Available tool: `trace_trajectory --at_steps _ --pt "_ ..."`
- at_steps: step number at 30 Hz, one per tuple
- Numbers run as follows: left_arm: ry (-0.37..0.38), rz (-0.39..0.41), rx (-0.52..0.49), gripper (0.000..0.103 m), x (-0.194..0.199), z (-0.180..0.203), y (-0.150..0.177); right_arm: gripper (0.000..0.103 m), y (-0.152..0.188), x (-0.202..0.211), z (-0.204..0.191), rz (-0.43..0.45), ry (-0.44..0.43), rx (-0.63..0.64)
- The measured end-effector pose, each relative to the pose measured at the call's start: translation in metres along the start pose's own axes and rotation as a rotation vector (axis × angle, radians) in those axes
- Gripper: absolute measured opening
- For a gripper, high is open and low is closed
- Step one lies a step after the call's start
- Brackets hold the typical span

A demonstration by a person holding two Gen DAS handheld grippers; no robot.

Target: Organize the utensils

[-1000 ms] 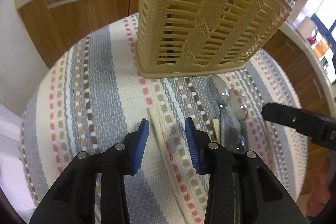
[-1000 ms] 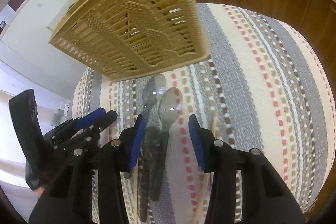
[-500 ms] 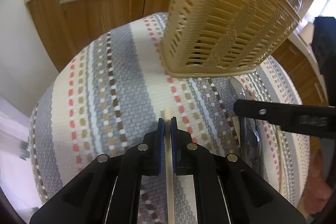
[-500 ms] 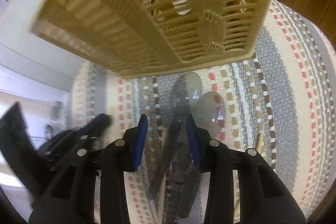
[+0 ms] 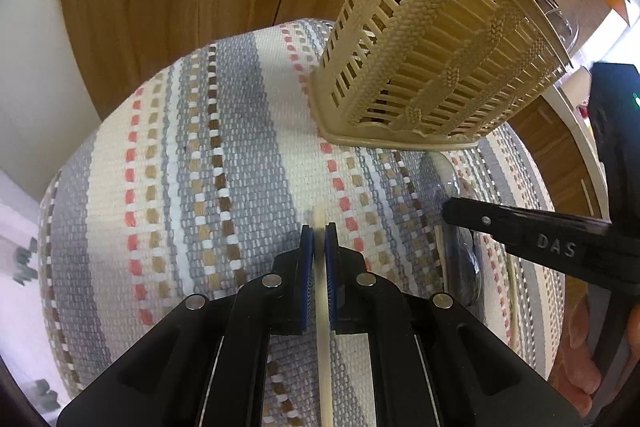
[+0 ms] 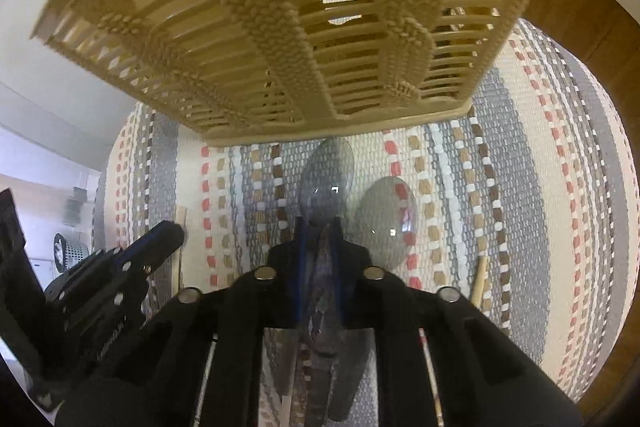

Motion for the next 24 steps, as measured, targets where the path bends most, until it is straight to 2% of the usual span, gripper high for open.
trace_trajectory --at_steps 5,7,10,15,18,20,21,24 --pt "0.028 -0.010 0.012 0.004 0.002 0.005 0.004 0.000 0.012 0.001 0.002 -0.014 -0.021 0.039" --pt "0.028 -0.007 0.012 0.004 0.003 0.007 0.005 0.000 0.013 0.001 0.001 -0.029 -0.094 0.007" --pt "0.035 0.002 0.015 0.004 0.009 0.008 0.008 0.002 0.014 0.010 0.011 -0.014 -0.153 -0.044" --pt "0.048 0.012 0.011 0.005 0.015 0.004 0.007 0.004 0.008 0.027 0.022 0.005 -0.169 -0.084" --pt "0.055 0.014 0.001 0.005 0.016 0.000 0.005 0.014 0.007 0.021 0.014 0.002 -0.147 -0.083" --pt "0.066 0.013 -0.004 0.005 0.018 -0.003 0.006 0.037 0.007 0.017 0.010 0.009 -0.125 -0.080" --pt "0.069 0.013 -0.006 0.005 0.018 -0.004 0.006 0.042 0.007 0.017 0.008 0.021 -0.119 -0.074" --pt "0.079 0.016 -0.008 0.005 0.019 -0.007 0.005 0.043 0.005 0.016 0.000 0.058 -0.061 -0.057"
Point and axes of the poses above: each gripper's, at about its wrist camera, not at the fingertips, and x roughly against the way its jaws point, z to its right, y to its underside, the point moved 9 cm from there along -x, roughly the way its jaws point, and after that the axes turned 3 degrees about -x, right-handed, at the moved point
